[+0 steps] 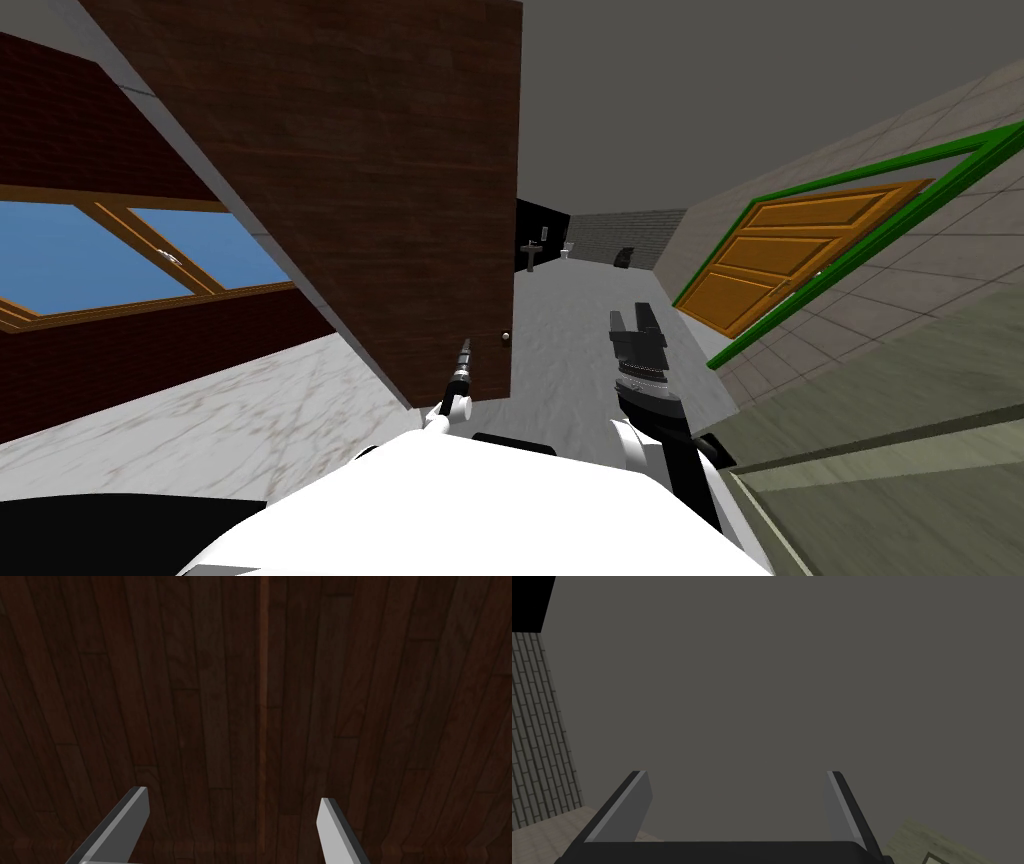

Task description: Push the door open

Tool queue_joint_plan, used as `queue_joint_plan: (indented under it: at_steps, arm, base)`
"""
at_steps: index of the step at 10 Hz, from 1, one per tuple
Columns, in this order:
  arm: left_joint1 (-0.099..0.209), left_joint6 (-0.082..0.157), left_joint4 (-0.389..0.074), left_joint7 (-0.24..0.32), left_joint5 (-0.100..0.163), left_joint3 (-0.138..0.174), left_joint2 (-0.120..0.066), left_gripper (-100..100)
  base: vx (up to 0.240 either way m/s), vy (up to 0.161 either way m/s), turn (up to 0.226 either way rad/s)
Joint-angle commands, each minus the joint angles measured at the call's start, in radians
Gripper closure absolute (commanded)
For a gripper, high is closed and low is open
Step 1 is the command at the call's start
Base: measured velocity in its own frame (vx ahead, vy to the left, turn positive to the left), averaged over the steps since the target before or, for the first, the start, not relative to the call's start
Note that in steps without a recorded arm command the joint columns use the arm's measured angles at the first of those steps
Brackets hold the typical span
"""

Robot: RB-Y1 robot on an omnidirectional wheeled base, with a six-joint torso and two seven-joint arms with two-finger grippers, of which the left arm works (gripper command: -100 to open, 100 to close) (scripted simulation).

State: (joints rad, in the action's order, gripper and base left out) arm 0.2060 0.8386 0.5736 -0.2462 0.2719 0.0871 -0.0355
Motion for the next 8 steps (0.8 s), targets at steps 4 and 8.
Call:
queue_joint_plan:
  at_steps: [4, 8]
  arm:
    - [0.009, 0.015, -0.021, -0.002, 0.003, 0.006, -0.060, -100]
    - [0.010, 0.018, -0.023, -0.006, 0.004, 0.010, -0.028, -100]
  base:
    - [0.133, 0.058, -0.020]
    - [0.115, -0.134, -0.021]
